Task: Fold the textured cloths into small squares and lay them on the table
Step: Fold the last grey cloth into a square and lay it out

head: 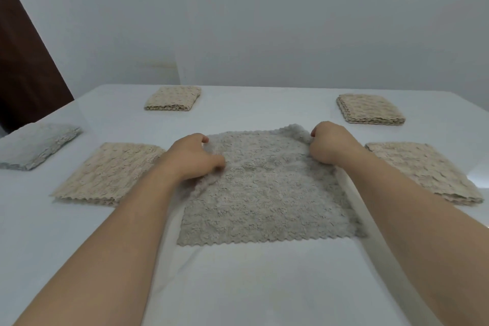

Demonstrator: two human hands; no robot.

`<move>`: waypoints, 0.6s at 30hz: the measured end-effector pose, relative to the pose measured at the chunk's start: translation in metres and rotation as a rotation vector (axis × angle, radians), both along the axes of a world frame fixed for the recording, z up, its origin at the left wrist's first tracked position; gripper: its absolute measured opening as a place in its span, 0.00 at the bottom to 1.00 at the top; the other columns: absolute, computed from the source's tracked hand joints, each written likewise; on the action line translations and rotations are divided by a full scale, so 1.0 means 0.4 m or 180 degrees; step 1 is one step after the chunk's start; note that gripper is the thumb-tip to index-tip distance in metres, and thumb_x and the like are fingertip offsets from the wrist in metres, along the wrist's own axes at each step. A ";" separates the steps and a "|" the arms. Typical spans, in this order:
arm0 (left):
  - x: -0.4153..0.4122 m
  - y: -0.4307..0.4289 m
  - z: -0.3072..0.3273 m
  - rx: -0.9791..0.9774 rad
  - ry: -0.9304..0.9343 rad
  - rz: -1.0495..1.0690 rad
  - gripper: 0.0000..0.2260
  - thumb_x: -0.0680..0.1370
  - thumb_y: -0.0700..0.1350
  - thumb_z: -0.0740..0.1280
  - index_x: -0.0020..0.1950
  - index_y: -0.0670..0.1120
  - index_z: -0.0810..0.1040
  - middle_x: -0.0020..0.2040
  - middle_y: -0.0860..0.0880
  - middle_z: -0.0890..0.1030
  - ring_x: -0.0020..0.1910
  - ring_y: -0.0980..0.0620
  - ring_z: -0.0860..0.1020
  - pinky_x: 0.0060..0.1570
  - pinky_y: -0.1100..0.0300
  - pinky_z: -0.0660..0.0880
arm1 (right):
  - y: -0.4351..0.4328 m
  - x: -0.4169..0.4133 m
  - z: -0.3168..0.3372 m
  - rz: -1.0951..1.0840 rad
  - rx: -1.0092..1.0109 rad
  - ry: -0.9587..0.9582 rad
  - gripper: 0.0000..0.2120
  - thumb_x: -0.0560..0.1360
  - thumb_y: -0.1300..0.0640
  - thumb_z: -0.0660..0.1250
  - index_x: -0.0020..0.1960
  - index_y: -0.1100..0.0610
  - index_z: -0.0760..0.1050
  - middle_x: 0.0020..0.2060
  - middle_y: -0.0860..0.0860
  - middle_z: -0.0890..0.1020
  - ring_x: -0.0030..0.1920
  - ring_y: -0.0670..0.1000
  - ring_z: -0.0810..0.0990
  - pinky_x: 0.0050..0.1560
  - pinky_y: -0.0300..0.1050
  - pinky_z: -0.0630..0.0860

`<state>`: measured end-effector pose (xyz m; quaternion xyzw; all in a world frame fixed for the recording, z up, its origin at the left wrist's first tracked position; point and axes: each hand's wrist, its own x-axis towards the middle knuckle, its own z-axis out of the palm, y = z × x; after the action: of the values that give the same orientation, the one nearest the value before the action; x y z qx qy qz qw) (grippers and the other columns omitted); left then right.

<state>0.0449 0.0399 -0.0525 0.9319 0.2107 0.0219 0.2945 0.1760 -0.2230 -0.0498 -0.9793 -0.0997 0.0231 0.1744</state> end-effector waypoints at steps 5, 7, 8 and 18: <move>0.013 -0.004 -0.033 0.0963 -0.0405 0.0180 0.26 0.84 0.61 0.55 0.73 0.44 0.73 0.70 0.42 0.76 0.67 0.41 0.75 0.61 0.48 0.73 | 0.007 -0.003 -0.002 0.0143 0.0159 -0.0102 0.22 0.76 0.63 0.60 0.71 0.61 0.66 0.58 0.59 0.78 0.51 0.58 0.77 0.57 0.56 0.80; 0.021 -0.002 -0.044 0.1154 -0.0380 0.0140 0.22 0.85 0.57 0.54 0.69 0.44 0.75 0.68 0.41 0.74 0.62 0.39 0.77 0.56 0.49 0.75 | 0.017 -0.002 -0.013 0.0080 0.0319 -0.0209 0.22 0.79 0.59 0.60 0.72 0.60 0.64 0.58 0.59 0.78 0.51 0.59 0.77 0.55 0.55 0.79; 0.025 -0.002 -0.047 0.1241 -0.0303 0.0100 0.20 0.85 0.56 0.54 0.67 0.44 0.75 0.67 0.42 0.72 0.59 0.40 0.77 0.53 0.50 0.75 | 0.022 -0.002 -0.018 0.0027 0.0387 -0.0293 0.21 0.80 0.57 0.59 0.72 0.61 0.64 0.58 0.59 0.78 0.53 0.60 0.78 0.53 0.54 0.79; 0.045 0.007 -0.053 0.0847 -0.0668 -0.0004 0.08 0.81 0.49 0.64 0.58 0.49 0.78 0.55 0.49 0.81 0.52 0.47 0.78 0.48 0.53 0.76 | 0.036 0.014 -0.034 0.0059 0.0627 -0.0601 0.12 0.82 0.52 0.62 0.53 0.59 0.78 0.46 0.54 0.82 0.50 0.59 0.81 0.42 0.46 0.72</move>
<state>0.0629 0.0427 -0.0735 0.9554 0.1734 0.1466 0.1890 0.1814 -0.2085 -0.0633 -0.9543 -0.1265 -0.0775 0.2594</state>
